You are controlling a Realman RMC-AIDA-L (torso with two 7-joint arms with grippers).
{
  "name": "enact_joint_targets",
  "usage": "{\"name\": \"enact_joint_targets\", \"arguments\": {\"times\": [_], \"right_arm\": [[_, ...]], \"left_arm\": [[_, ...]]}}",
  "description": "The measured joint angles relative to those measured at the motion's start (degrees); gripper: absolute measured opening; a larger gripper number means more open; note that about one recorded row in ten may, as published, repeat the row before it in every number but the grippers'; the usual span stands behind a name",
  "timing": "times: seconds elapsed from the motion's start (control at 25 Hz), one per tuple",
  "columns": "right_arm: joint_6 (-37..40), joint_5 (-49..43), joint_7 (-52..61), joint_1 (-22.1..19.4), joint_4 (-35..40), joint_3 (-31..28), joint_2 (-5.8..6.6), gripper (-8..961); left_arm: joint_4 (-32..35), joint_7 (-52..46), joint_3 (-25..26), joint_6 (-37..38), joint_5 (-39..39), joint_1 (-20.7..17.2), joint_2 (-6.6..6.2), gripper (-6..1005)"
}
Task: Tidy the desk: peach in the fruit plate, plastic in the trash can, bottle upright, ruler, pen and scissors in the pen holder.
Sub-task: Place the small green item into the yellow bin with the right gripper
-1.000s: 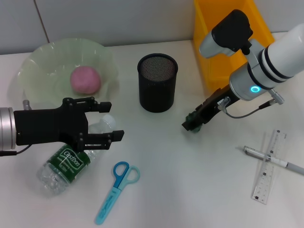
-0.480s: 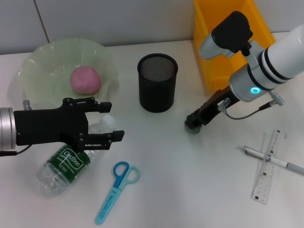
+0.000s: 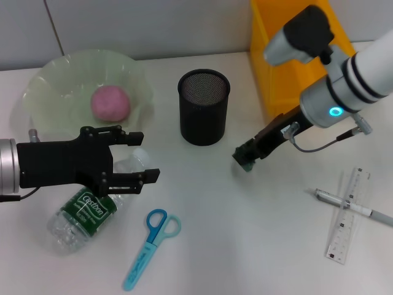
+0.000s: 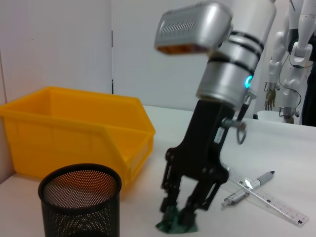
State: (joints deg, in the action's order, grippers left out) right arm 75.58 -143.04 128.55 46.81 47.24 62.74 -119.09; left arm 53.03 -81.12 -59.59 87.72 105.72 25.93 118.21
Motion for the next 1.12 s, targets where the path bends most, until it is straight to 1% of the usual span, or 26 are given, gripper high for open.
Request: {"name": "enact_joint_targets", "arguments": {"times": [0.08,0.28,0.4,0.6,0.8,0.84,0.88,0.96,1.08,1.12], "right_arm": [[2.5,2.2,0.2,-1.9,3.7,0.0,-0.01,378],[8.9,8.7,0.4,-8.6,15.0,-0.2,0.0,378],[11.2,12.0,0.4,-12.0,21.1,-1.0,0.05,378],[14.6,16.3,-0.2,-16.3,28.7,-5.9,0.04,378],[16.2,20.4,-1.4,-18.6,33.5,-12.0,0.08,385],[15.8,20.8,-1.8,-19.1,35.1,-14.3,0.07,387],[15.8,20.8,-1.8,-19.1,35.1,-14.3,0.07,388],[13.9,20.9,-3.2,-19.5,35.7,-17.0,0.05,391],[11.8,20.9,-4.0,-19.7,35.5,-18.2,0.04,396],[9.1,20.9,-4.8,-20.0,35.3,-18.6,0.03,397]], "left_arm": [[0.0,0.0,0.0,0.0,0.0,0.0,0.0,785],[0.0,0.0,0.0,-0.2,0.0,-0.1,0.03,786],[0.0,0.0,0.0,-0.2,0.0,-0.1,0.07,786],[0.0,0.0,0.0,-0.2,0.0,-0.2,0.13,786],[0.0,0.0,0.0,-0.2,0.0,-0.2,0.18,786],[0.0,0.0,0.0,0.0,-0.1,-0.2,0.18,786],[0.0,0.0,0.0,0.0,-0.1,-0.2,0.18,785],[0.0,-0.1,0.0,0.0,-0.2,-0.1,0.18,785],[0.0,-0.2,0.0,0.0,-0.3,-0.1,0.18,785],[0.1,-0.3,0.0,0.0,-0.3,-0.2,0.13,785]]}}
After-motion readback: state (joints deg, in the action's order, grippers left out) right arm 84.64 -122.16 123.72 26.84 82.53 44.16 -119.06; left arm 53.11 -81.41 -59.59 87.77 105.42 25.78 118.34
